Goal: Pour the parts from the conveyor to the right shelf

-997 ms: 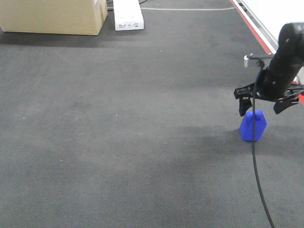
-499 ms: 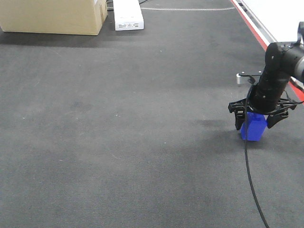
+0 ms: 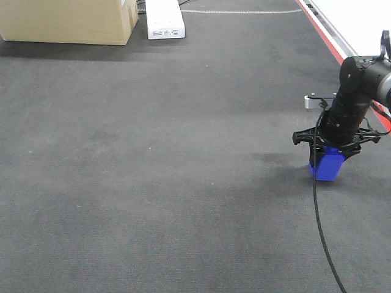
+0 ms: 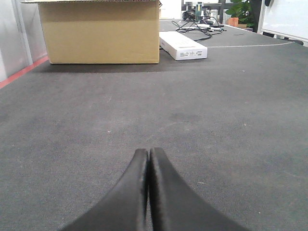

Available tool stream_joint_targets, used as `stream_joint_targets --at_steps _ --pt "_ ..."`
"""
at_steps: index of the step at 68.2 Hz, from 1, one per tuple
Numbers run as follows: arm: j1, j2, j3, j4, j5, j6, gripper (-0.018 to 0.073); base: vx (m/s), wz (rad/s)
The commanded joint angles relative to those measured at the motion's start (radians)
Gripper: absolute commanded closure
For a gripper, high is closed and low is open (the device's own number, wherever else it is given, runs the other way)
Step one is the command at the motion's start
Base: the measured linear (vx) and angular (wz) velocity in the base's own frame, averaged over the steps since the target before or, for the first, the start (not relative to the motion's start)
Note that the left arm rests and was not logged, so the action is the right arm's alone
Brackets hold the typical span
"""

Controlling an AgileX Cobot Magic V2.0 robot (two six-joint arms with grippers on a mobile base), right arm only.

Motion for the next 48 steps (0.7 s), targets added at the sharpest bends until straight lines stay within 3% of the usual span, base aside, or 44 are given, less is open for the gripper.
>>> stream_joint_targets --at_steps 1,16,25,34,48 --pt "0.0 -0.101 -0.031 -0.008 -0.019 -0.001 0.0569 0.0 0.0" --pt "0.0 -0.22 -0.029 -0.006 -0.027 -0.041 0.0569 0.0 0.0" --pt "0.0 -0.348 0.01 0.05 -0.055 -0.06 0.0569 0.0 0.0" --pt "0.0 -0.536 0.174 0.086 -0.182 -0.074 0.0568 0.0 0.0" --pt "0.0 -0.854 0.505 0.059 -0.392 -0.083 0.0565 0.0 0.0"
